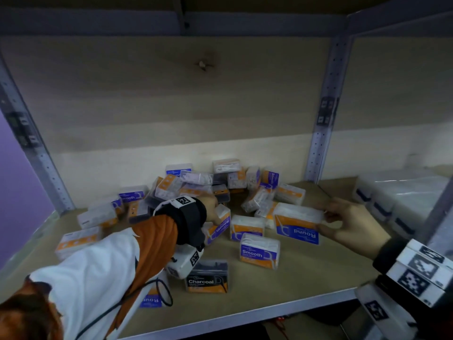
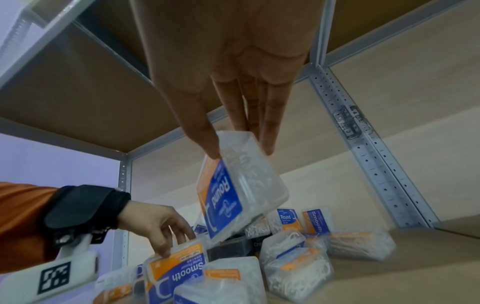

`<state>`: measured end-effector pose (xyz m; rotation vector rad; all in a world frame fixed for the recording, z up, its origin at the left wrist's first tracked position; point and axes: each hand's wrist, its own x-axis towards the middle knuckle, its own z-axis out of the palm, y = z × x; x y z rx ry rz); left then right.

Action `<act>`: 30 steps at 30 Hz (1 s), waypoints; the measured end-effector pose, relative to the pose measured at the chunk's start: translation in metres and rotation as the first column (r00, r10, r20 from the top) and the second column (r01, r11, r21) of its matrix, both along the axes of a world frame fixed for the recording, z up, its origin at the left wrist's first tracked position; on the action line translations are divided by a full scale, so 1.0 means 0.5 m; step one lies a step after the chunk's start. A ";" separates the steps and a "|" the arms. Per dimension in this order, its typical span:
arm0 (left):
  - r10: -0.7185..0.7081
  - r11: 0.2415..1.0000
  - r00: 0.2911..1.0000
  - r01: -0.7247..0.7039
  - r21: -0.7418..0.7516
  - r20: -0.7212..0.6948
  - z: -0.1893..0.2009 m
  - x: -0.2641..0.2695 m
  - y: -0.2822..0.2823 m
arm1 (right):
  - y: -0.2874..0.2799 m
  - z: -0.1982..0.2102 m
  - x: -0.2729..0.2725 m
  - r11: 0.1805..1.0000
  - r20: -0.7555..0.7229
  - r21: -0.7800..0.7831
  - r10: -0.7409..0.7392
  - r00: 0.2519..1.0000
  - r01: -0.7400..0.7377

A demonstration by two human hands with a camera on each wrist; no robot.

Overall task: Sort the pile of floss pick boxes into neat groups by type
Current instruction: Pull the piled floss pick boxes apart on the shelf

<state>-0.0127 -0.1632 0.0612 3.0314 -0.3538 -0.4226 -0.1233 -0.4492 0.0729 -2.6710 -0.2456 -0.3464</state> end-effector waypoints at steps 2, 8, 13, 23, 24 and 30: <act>0.011 1.000 1.000 -0.011 0.023 -0.007 -0.003 0.006 -0.008 | -0.002 -0.005 0.000 1.000 0.004 -0.005 0.017 1.000 -0.017; 0.021 0.995 0.999 -0.017 0.097 -0.046 -0.018 0.021 -0.021 | 0.006 -0.014 0.004 0.999 -0.005 0.011 0.038 0.999 -0.038; 0.005 0.993 0.997 0.003 0.117 -0.075 -0.031 0.023 -0.026 | 0.014 -0.018 0.006 0.999 -0.030 0.020 0.044 0.999 -0.044; -0.074 0.979 0.993 0.090 0.183 -0.096 -0.034 0.015 -0.009 | 0.051 -0.010 0.015 0.998 -0.060 0.016 0.063 0.996 -0.062; -0.083 0.980 0.992 0.098 0.175 -0.092 -0.031 0.011 -0.001 | 0.060 -0.008 0.018 0.997 -0.059 0.011 0.070 0.996 -0.070; -0.136 0.972 0.983 0.156 0.178 -0.120 -0.007 -0.039 0.078 | 0.131 0.012 0.035 0.988 -0.046 -0.034 0.148 0.988 -0.149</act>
